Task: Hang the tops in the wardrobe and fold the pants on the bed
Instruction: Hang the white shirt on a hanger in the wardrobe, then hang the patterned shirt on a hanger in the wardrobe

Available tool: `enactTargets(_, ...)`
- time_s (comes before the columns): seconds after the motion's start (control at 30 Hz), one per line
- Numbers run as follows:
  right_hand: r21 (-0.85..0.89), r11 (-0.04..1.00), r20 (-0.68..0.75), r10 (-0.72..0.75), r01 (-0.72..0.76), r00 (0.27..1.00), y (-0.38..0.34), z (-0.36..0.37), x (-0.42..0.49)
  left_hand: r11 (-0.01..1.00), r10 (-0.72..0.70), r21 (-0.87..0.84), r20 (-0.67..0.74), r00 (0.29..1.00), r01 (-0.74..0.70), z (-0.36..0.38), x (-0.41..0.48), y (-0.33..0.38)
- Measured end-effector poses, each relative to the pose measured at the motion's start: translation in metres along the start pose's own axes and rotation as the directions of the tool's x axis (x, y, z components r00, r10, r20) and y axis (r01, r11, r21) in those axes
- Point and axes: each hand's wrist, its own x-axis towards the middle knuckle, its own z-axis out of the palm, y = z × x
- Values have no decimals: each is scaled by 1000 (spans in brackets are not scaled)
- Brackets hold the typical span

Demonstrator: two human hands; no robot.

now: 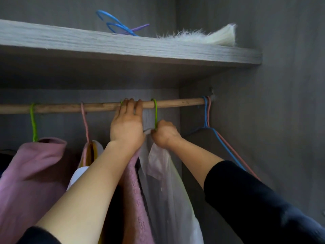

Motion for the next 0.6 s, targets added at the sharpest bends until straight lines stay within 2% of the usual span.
enactTargets(0.2, -68, 997, 23, -20, 21, 1000, 13, -19, -1, 993, 4, 115, 4, 1000, -4, 0, 4, 7)
enactTargets(0.33, -31, 999, -186, 7, -13, 983, 37, -58, -10, 992, -37, 123, 9, 999, 36, 3, 9, 18)
enactTargets(0.4, -208, 977, -287, -11, -51, 958, 53, -75, -18, 989, -44, 139, 14, 999, 42, 4, 11, 19)
enactTargets(0.5, -603, 789, -255, -46, -121, 966, 72, -88, -29, 991, -41, 130, 15, 999, 38, 6, 10, 19)
enactTargets(0.6, -734, 664, -202, -16, -141, 979, 82, -86, -35, 992, -35, 121, 14, 999, 33, 6, 9, 18)
